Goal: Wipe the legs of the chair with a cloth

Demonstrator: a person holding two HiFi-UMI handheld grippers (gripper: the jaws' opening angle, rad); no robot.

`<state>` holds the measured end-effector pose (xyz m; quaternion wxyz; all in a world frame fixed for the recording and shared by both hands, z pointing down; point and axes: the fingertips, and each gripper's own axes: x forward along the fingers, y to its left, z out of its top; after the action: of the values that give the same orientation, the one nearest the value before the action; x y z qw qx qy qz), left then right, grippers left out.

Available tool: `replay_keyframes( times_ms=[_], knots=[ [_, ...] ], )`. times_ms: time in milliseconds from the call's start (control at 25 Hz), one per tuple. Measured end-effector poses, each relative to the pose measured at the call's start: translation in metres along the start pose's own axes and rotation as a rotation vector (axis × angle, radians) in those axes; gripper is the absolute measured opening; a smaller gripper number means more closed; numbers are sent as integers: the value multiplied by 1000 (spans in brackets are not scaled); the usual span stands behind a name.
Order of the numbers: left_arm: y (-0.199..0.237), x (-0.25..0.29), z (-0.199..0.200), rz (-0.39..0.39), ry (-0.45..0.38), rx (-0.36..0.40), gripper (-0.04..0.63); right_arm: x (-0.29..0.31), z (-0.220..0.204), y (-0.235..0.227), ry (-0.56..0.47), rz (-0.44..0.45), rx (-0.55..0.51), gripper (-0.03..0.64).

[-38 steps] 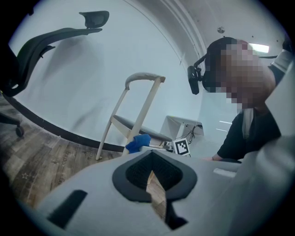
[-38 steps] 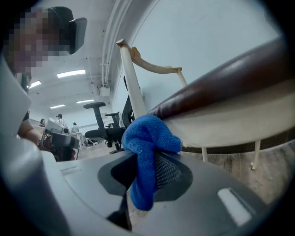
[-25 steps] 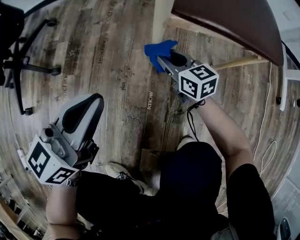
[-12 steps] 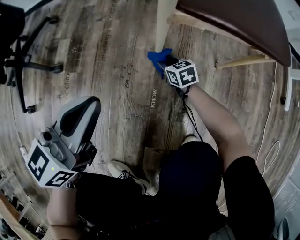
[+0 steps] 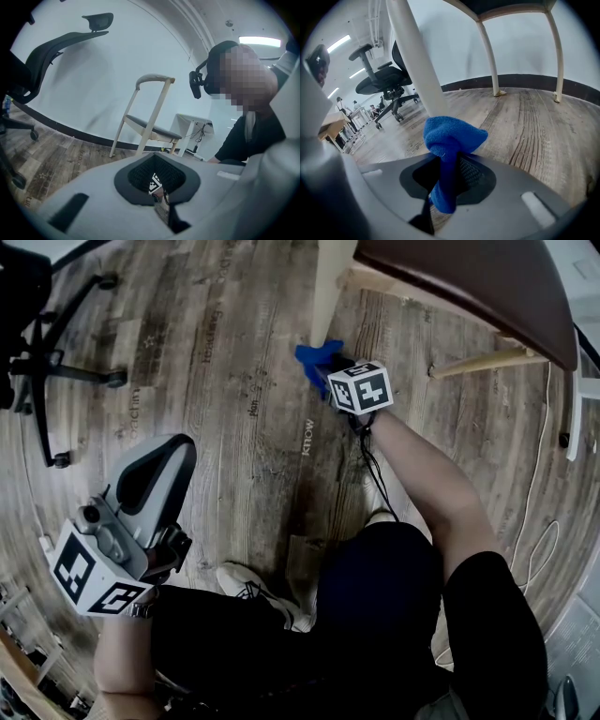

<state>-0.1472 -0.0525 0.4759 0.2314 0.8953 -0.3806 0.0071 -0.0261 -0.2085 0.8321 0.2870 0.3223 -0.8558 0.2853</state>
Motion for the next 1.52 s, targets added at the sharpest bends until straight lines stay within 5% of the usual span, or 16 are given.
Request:
replay_keyframes(
  times_ms=[640,1160,1520],
  knots=[
    [-10,4,8,-42,-33,13,5,-62,66,30,-192,80,11,87],
    [-19,7,15,-64,-58,24,5,-172,168,79,-505,161,-62,87],
    [-25,12,19,-81,-73,35,5,-235,200,96,-642,186,-62,87]
  ],
)
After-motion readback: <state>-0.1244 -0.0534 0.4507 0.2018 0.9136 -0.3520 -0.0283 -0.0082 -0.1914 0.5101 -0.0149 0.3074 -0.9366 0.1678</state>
